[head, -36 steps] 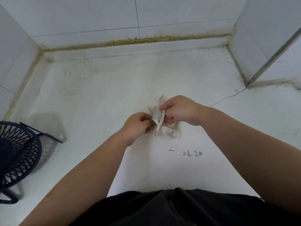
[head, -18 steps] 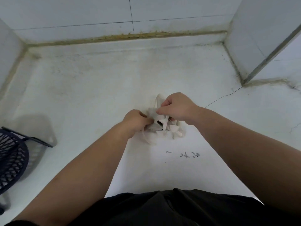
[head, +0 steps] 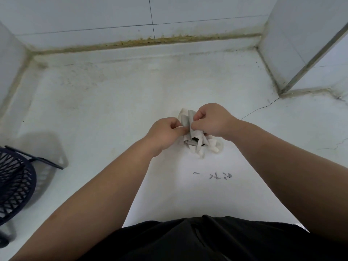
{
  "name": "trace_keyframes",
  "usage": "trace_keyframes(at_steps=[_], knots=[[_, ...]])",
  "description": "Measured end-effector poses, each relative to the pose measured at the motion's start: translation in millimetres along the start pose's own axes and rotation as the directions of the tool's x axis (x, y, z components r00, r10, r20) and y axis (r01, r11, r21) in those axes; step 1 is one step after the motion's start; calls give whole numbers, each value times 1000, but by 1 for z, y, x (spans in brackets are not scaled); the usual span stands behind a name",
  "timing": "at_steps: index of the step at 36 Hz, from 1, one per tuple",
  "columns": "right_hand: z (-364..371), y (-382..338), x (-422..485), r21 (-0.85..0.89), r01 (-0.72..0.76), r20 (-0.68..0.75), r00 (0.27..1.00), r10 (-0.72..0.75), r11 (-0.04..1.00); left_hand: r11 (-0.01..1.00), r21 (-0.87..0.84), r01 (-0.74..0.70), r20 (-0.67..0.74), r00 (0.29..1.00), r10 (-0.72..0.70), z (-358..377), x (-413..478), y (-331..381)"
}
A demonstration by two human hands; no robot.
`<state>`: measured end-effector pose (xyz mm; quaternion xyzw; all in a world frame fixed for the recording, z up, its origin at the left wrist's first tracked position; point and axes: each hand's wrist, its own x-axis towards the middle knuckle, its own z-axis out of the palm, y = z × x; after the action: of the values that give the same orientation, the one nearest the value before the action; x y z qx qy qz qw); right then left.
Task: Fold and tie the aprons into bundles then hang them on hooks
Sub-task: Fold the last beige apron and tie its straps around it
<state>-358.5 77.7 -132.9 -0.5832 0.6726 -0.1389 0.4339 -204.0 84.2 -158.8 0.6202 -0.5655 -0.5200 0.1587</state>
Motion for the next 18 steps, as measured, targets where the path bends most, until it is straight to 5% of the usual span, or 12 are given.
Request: trace_keyframes(at_steps=[4,8,11,18], knots=[[1,2,-3,12,-5,-5,1000,5,1000,1000,-15,-21,-11,1000,21,0,-7,1],[-6,1,-6,242,-105,85,993,86,965,999,-12,-37,6,999,37,-9,-13,1],[-7,4,-7,177,-70,82,995,56,982,998,22,-52,11,999,52,-11,-15,1],[-13,8,-10,216,6,125,992,-34,976,959,-266,-96,-91,993,75,-14,-17,2]])
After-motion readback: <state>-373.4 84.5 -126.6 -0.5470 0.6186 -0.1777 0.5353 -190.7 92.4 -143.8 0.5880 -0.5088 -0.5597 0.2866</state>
